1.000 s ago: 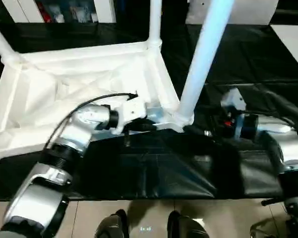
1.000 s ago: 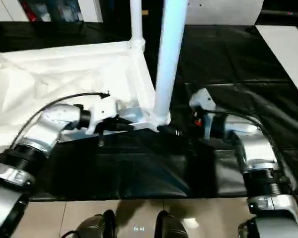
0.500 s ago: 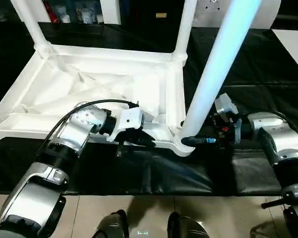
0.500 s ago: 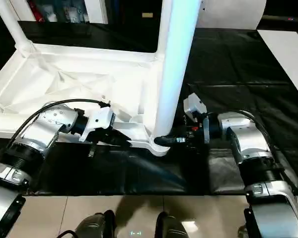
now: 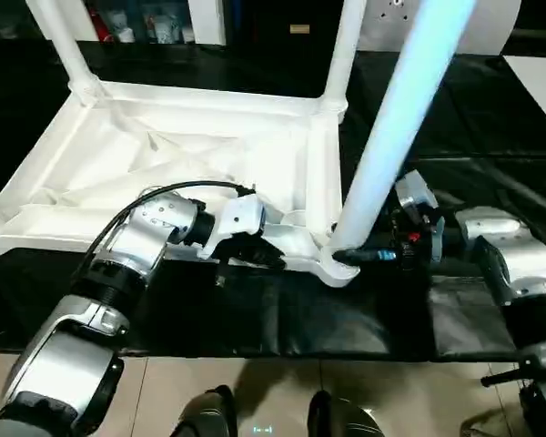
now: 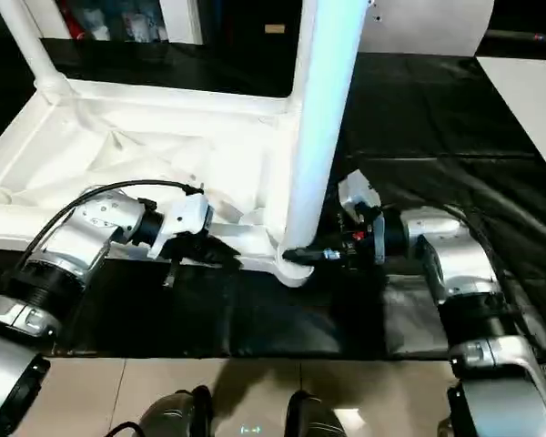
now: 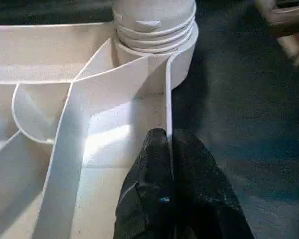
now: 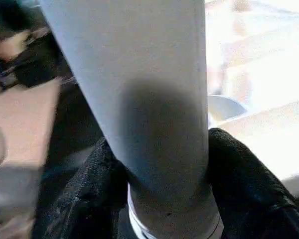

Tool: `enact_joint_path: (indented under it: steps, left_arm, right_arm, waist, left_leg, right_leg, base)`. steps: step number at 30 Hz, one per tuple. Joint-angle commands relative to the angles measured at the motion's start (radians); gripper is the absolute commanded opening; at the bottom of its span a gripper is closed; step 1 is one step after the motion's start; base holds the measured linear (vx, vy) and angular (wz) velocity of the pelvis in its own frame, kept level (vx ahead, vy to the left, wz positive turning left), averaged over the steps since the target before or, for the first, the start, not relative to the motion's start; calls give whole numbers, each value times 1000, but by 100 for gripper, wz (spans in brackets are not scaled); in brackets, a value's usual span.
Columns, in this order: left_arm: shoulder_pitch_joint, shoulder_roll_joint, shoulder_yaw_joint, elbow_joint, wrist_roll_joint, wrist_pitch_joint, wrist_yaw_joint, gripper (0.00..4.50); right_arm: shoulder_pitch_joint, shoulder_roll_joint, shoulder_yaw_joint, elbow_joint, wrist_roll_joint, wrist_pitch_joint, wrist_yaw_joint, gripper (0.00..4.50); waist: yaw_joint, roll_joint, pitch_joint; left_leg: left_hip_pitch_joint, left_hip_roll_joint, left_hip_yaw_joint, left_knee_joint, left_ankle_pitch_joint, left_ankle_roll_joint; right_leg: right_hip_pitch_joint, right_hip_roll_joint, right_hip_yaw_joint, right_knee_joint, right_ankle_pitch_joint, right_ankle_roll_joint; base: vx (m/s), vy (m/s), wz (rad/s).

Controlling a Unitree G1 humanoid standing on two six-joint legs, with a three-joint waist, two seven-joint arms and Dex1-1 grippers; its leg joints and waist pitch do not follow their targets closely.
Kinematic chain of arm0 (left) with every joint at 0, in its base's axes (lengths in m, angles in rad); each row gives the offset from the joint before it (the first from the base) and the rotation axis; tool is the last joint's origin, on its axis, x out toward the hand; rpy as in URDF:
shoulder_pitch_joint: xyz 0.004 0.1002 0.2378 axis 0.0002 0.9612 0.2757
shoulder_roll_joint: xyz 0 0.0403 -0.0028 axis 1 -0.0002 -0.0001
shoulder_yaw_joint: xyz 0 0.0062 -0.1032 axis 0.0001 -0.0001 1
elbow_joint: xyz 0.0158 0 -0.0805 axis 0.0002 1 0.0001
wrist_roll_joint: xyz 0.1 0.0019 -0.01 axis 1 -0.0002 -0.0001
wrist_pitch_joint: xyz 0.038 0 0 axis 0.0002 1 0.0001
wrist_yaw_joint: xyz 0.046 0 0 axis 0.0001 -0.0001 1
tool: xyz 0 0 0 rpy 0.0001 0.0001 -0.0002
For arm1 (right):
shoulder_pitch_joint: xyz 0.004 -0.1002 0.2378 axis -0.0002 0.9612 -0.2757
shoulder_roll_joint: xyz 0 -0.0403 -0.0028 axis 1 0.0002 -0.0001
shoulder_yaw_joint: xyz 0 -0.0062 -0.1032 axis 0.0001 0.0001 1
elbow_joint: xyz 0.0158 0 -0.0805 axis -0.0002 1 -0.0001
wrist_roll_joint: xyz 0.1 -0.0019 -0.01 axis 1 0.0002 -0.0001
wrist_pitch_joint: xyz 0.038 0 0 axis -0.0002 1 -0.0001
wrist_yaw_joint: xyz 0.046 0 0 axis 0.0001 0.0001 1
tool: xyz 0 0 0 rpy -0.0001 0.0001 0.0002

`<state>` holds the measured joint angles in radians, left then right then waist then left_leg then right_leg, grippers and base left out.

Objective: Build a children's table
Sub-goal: Rotate leg to tighten

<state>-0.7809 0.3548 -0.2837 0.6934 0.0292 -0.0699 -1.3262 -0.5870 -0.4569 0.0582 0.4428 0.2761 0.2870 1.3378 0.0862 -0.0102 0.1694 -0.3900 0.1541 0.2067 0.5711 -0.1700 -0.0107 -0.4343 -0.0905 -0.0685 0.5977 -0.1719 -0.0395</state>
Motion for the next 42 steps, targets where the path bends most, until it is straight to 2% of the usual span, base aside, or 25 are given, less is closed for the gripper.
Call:
enact_joint_path:
  steps: [1, 3, 5, 7, 9, 12, 13, 15, 17, 18, 21, 22, 24, 27, 29, 30, 31, 32, 33, 35, 36, 38, 40, 42]
  left_arm:
    - [10, -71, -9, 27, 14, 75, 136, 0]
    - [2, -111, 7, 19, 25, 155, 237, 0]
    - [-6, -144, 20, 17, 33, 200, 311, 0]
    - [-11, -157, 24, 21, 37, 210, 342, 0]
    - [-27, -194, 41, 27, 54, 260, 444, 0]
    - [-39, -225, 57, 27, 66, 286, 523, 0]
    - [-42, -234, 62, 26, 67, 291, 544, 0]
    - [-51, -275, 79, 13, 67, 320, 608, 0]
    - [-50, -281, 77, 7, 71, 319, 612, 0]
    - [-49, -280, 75, 5, 74, 315, 610, 0]
    - [-42, -264, 66, -4, 83, 307, 600, 0]
    - [-42, -264, 66, -4, 83, 307, 600, 0]
    - [-38, -254, 63, -7, 85, 301, 594, 0]
    - [-5, -195, 39, -21, 95, 235, 506, 0]
    - [0, -185, 36, -23, 94, 225, 489, 0]
    - [6, -170, 30, -20, 92, 202, 457, 0]
    - [6, -170, 30, -20, 92, 202, 457, 0]
    - [18, -121, 9, -9, 87, 118, 349, 0]
    - [18, -119, 8, -9, 87, 116, 346, 0]
    - [28, -83, -8, -8, 79, 69, 260, 0]
    - [28, -83, -8, -8, 79, 69, 260, 0]
    - [37, -52, -28, -7, 71, 9, 178, 0]
    - [40, -41, -34, -6, 67, -9, 150, 0]
    - [42, -29, -39, -8, 58, -23, 117, 0]
  right_arm:
    - [7, 84, 11, -22, 1, 92, -167, 211]
    - [5, 143, -17, -38, -9, 125, -303, 210]
    - [0, 188, -29, -46, -31, 142, -406, 209]
    - [-6, 211, -38, -47, -40, 164, -455, 209]
    - [-25, 268, -49, -33, -104, 187, -624, 206]
    - [-34, 311, -60, -29, -126, 206, -730, 205]
    - [-35, 322, -63, -29, -131, 207, -756, 257]
    - [-26, 372, -71, -43, -151, 197, -859, 270]
    - [-21, 380, -73, -49, -156, 180, -879, 276]
    - [-19, 378, -73, -51, -157, 172, -880, 307]
    - [-17, 363, -87, -58, -145, 155, -854, 320]
    - [-17, 363, -87, -58, -145, 155, -854, 340]
    - [-16, 351, -93, -64, -136, 149, -832, 353]
    - [1, 247, -96, -74, -121, 126, -709, 373]
    - [3, 227, -94, -74, -124, 119, -689, 373]
    - [4, 201, -93, -69, -122, 104, -650, 401]
    - [4, 201, -93, -69, -122, 104, -650, 409]
    - [0, 125, -94, -51, -104, 54, -519, 409]
    - [0, 123, -94, -51, -103, 52, -515, 409]
    - [5, 62, -82, -47, -89, -1, -387, 409]
    - [5, 62, -82, -47, -89, -1, -387, 409]
    - [18, 2, -55, -45, -83, -74, -245, 409]
    - [20, -16, -50, -43, -75, -87, -195, 409]
    - [18, -35, -43, -35, -62, -95, -143, 409]
  waist:
    - [-6, -18, -65]
    - [-16, -19, -62]
    - [-25, -21, -63]
    - [-35, -15, -61]
    - [-43, -17, -62]
    - [-48, -15, -62]
    - [-49, -13, -62]
    - [-50, -13, -64]
    - [-48, -12, -68]
    - [-46, -13, -69]
    - [-44, -12, -72]
    - [-44, -12, -72]
    - [-43, -12, -74]
    - [-41, -14, -77]
    - [-41, -14, -80]
    - [-40, -14, -82]
    - [-40, -15, -83]
    - [-38, -15, -83]
    - [-36, -16, -85]
    - [-35, -18, -86]
    - [-32, -15, -87]
    - [-29, -13, -92]
    - [-25, -15, -94]
    - [-20, -14, -91]
  left_leg:
    - [26, 81, -39, -68, -194, 77]
    - [20, 81, -49, -76, -216, 42]
    - [23, 79, -50, -78, -242, 29]
    - [27, 80, -49, -82, -267, 27]
    - [29, 79, -50, -84, -284, 20]
    - [30, 79, -51, -85, -280, 14]
    - [32, 80, -49, -87, -278, 16]
    - [34, 80, -47, -88, -278, 14]
    - [36, 79, -46, -86, -268, 20]
    - [33, 78, -45, -85, -251, 30]
    - [29, 76, -42, -82, -215, 55]
    - [29, 76, -42, -82, -213, 59]
    - [28, 76, -42, -80, -209, 65]
    - [23, 76, -42, -77, -185, 88]
    - [25, 77, -39, -72, -156, 102]
    - [23, 75, -38, -69, -139, 113]
    - [20, 73, -37, -67, -120, 123]
    - [20, 73, -37, -67, -118, 129]
    - [18, 72, -36, -63, -114, 139]
    - [16, 72, -35, -60, -98, 150]
    - [17, 76, -33, -59, -77, 156]
    - [18, 79, -32, -54, -62, 173]
    - [17, 79, -29, -49, -31, 197]
    - [18, 82, -27, -48, -44, 201]
  right_leg:
    - [51, -87, 59, -87, -385, -210]
    - [54, -89, 57, -89, -448, -187]
    - [51, -89, 57, -98, -484, -167]
    - [46, -87, 58, -103, -483, -164]
    - [46, -87, 57, -106, -492, -161]
    - [47, -88, 57, -107, -484, -156]
    - [46, -86, 57, -108, -452, -158]
    - [45, -85, 59, -106, -424, -165]
    - [47, -86, 61, -105, -392, -169]
    - [51, -86, 62, -102, -358, -176]
    - [57, -85, 61, -94, -287, -193]
    - [58, -86, 61, -95, -289, -194]
    - [59, -85, 60, -96, -299, -195]
    - [65, -85, 59, -90, -263, -197]
    - [65, -84, 59, -85, -217, -215]
    - [66, -83, 58, -83, -192, -227]
    - [69, -83, 57, -79, -171, -237]
    - [69, -84, 56, -81, -174, -239]
    - [75, -85, 56, -79, -165, -239]
    - [75, -82, 54, -74, -144, -245]
    - [74, -79, 54, -67, -110, -253]
    - [73, -77, 50, -60, -68, -269]
    - [72, -73, 50, -49, -5, -294]
    - [67, -74, 50, -51, -29, -300]
  base:
    - [0, 0, 0]
    - [0, 0, 0]
    - [0, 0, 0]
    - [0, 0, 0]
    - [0, 0, 0]
    - [0, 0, 0]
    - [0, 0, 0]
    - [0, 0, 0]
    - [0, 0, 0]
    - [0, 0, 0]
    - [0, 0, 0]
    - [0, 0, 0]
    - [0, 0, 0]
    - [0, 0, 0]
    - [0, 0, 0]
    - [0, 0, 0]
    - [0, 0, 0]
    - [0, 0, 0]
    - [0, 0, 0]
    - [0, 0, 0]
    - [0, 0, 0]
    - [0, 0, 0]
    - [0, 0, 0]
    - [0, 0, 0]
